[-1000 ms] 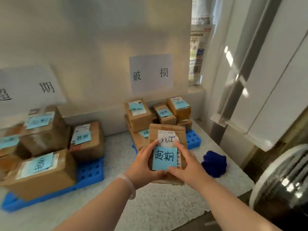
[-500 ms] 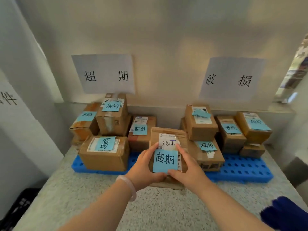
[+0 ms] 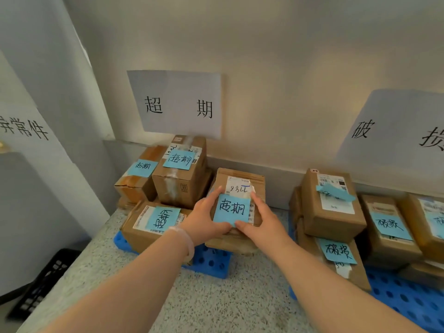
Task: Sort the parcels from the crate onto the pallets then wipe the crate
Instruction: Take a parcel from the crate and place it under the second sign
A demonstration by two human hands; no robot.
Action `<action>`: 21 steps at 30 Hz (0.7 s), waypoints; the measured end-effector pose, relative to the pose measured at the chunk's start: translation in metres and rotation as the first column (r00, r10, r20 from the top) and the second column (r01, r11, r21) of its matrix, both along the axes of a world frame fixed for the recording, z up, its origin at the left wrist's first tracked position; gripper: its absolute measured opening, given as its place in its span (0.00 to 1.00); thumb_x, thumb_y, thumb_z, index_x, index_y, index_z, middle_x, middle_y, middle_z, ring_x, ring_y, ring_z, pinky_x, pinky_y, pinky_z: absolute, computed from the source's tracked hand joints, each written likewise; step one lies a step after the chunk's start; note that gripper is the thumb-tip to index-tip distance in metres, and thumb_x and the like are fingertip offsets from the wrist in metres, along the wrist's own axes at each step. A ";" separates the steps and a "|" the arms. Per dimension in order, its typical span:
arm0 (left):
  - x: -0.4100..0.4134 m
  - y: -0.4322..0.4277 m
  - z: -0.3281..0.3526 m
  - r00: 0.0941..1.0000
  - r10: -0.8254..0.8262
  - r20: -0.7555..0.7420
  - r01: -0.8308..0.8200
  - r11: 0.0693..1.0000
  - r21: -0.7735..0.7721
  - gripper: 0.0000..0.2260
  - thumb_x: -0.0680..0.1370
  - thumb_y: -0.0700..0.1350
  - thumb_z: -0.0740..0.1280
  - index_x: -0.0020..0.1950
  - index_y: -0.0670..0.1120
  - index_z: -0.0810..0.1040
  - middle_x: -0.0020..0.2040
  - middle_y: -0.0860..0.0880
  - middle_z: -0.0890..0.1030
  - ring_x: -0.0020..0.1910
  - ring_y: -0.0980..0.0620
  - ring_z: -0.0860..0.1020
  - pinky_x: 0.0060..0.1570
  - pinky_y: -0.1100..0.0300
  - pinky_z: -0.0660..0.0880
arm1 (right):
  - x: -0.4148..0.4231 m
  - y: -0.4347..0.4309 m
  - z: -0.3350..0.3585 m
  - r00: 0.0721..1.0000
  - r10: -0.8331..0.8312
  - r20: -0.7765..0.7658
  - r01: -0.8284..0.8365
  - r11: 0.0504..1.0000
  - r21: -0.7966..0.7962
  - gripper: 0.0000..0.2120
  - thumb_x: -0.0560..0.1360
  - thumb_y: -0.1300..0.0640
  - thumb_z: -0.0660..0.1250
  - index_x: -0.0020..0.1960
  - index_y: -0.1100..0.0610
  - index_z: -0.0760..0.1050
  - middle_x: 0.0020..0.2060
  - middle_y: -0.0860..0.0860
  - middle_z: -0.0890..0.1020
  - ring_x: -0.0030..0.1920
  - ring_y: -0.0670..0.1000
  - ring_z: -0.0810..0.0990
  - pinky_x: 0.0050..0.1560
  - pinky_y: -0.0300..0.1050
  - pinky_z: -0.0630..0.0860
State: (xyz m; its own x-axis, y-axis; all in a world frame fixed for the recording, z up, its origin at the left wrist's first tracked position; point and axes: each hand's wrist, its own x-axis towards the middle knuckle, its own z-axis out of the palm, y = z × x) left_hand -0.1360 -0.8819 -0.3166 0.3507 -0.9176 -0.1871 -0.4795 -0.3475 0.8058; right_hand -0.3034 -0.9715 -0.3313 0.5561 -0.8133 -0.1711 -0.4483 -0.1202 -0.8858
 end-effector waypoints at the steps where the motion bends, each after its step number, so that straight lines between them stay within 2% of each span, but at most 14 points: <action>1: 0.005 -0.006 -0.001 1.000 0.024 0.020 -0.024 1.000 0.000 0.43 0.71 0.50 0.75 0.78 0.63 0.53 0.68 0.54 0.63 0.63 0.55 0.67 0.61 0.61 0.69 | 0.007 -0.007 -0.001 1.000 0.007 0.001 -0.007 1.000 0.009 0.43 0.72 0.48 0.75 0.77 0.36 0.53 0.69 0.48 0.68 0.66 0.48 0.71 0.66 0.52 0.74; 5: 0.021 -0.023 -0.012 0.991 0.117 0.072 -0.116 0.993 -0.027 0.38 0.75 0.46 0.72 0.79 0.58 0.54 0.69 0.52 0.63 0.60 0.58 0.64 0.52 0.69 0.65 | 0.031 -0.028 -0.003 0.998 0.048 -0.031 -0.047 0.999 0.018 0.42 0.75 0.50 0.72 0.79 0.39 0.50 0.72 0.48 0.66 0.69 0.49 0.67 0.68 0.50 0.71; 6: 0.023 -0.025 -0.015 0.988 0.138 0.071 -0.136 0.990 -0.031 0.37 0.76 0.46 0.71 0.80 0.57 0.54 0.70 0.52 0.63 0.60 0.59 0.64 0.53 0.70 0.65 | 0.036 -0.032 -0.006 0.998 0.051 -0.039 -0.050 0.998 0.025 0.42 0.75 0.49 0.72 0.79 0.39 0.49 0.73 0.48 0.65 0.70 0.49 0.66 0.69 0.50 0.70; 9: 0.022 -0.028 -0.023 0.981 0.169 0.098 -0.164 0.985 -0.061 0.34 0.79 0.47 0.69 0.80 0.54 0.55 0.74 0.51 0.63 0.65 0.60 0.63 0.63 0.66 0.60 | 0.044 -0.040 -0.013 0.996 0.063 -0.060 -0.061 0.998 0.028 0.42 0.76 0.50 0.72 0.79 0.40 0.48 0.74 0.49 0.63 0.72 0.50 0.64 0.70 0.49 0.66; 11: 0.020 -0.029 -0.029 0.975 0.187 0.117 -0.176 0.980 -0.094 0.31 0.80 0.48 0.67 0.80 0.54 0.56 0.75 0.52 0.63 0.71 0.58 0.62 0.64 0.66 0.57 | 0.048 -0.043 -0.015 0.997 0.058 -0.041 -0.057 0.998 0.029 0.42 0.77 0.50 0.71 0.79 0.40 0.47 0.75 0.49 0.62 0.73 0.51 0.62 0.70 0.48 0.64; 14: 0.021 -0.031 -0.032 0.958 0.258 0.124 -0.242 0.961 -0.131 0.29 0.81 0.49 0.65 0.80 0.54 0.58 0.76 0.52 0.62 0.73 0.55 0.62 0.64 0.65 0.58 | 0.054 -0.041 -0.014 0.999 0.050 -0.022 -0.050 0.999 0.009 0.41 0.78 0.50 0.69 0.79 0.39 0.45 0.76 0.47 0.60 0.74 0.51 0.60 0.68 0.47 0.64; 17: 0.017 -0.025 -0.033 0.945 0.298 0.134 -0.276 0.947 -0.162 0.27 0.82 0.50 0.64 0.79 0.55 0.58 0.78 0.52 0.59 0.75 0.53 0.59 0.67 0.63 0.56 | 0.052 -0.033 -0.016 0.998 0.034 -0.051 -0.038 0.996 -0.084 0.40 0.78 0.47 0.67 0.79 0.39 0.44 0.78 0.48 0.53 0.77 0.52 0.54 0.73 0.52 0.60; 19: 0.010 -0.015 -0.034 0.944 0.287 0.162 -0.261 0.951 -0.164 0.28 0.82 0.53 0.62 0.80 0.58 0.56 0.80 0.54 0.54 0.78 0.53 0.55 0.71 0.59 0.54 | 0.043 -0.026 -0.016 0.996 0.032 -0.083 -0.046 0.983 -0.176 0.40 0.78 0.45 0.67 0.79 0.38 0.44 0.80 0.47 0.47 0.79 0.52 0.47 0.76 0.54 0.54; 21: 0.003 0.000 -0.038 0.935 0.264 0.237 -0.230 0.960 -0.161 0.29 0.82 0.55 0.61 0.80 0.59 0.53 0.80 0.58 0.48 0.78 0.54 0.50 0.74 0.56 0.52 | 0.033 -0.014 -0.018 0.987 0.040 -0.153 -0.086 0.947 -0.308 0.40 0.78 0.43 0.66 0.80 0.39 0.44 0.80 0.45 0.43 0.79 0.50 0.45 0.76 0.54 0.54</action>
